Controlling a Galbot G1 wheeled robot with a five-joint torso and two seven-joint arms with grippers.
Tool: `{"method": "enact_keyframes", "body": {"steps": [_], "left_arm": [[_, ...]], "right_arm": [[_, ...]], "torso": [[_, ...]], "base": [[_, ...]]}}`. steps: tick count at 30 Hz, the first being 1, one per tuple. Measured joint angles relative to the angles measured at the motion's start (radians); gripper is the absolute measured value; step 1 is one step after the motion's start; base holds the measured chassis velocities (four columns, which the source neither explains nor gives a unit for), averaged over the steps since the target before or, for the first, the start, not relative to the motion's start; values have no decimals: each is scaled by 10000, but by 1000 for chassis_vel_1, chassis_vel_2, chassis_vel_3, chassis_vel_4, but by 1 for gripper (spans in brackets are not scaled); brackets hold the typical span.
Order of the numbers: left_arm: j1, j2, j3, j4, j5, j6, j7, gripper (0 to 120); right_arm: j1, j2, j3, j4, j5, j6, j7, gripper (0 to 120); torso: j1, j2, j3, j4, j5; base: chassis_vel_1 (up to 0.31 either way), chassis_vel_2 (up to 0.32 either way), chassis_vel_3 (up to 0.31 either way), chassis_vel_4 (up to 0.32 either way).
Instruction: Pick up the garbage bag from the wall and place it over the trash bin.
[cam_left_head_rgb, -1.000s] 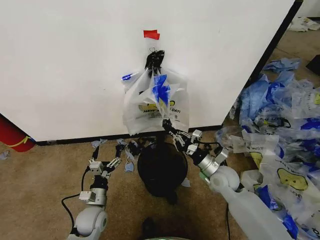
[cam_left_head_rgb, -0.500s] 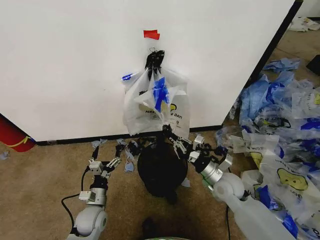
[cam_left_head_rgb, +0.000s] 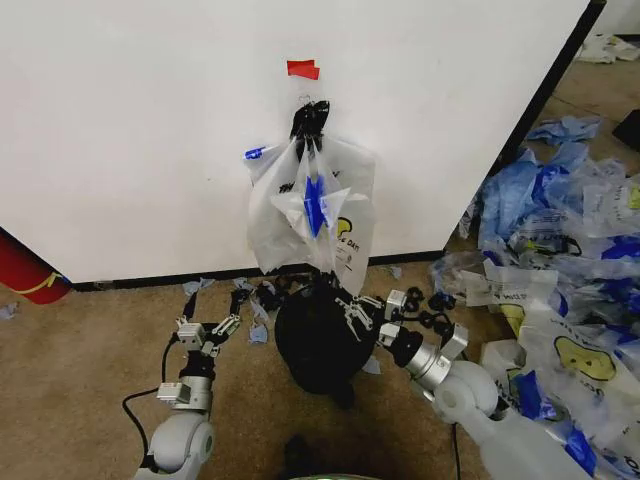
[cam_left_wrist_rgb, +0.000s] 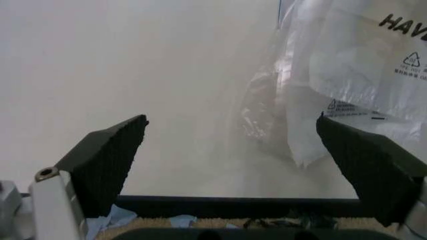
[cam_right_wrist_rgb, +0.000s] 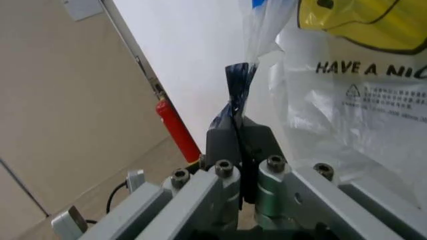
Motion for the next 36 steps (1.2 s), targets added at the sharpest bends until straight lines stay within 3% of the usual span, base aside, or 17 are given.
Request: {"method": "enact_keyframes", "body": {"steps": [16, 36], "left_arm": [[-106, 6, 25, 132, -24, -10, -14, 100], [1, -37, 13, 138, 6, -77, -19, 100]], "right_arm": [[-316, -242, -51, -90, -83, 2, -164, 0], [-77, -12, 110, -174, -44, 82, -128, 0]], "torso": [[0, 1, 0, -1, 0], [0, 1, 0, 0, 0]], "base": [[0, 0, 0, 0], [0, 0, 0, 0]]}}
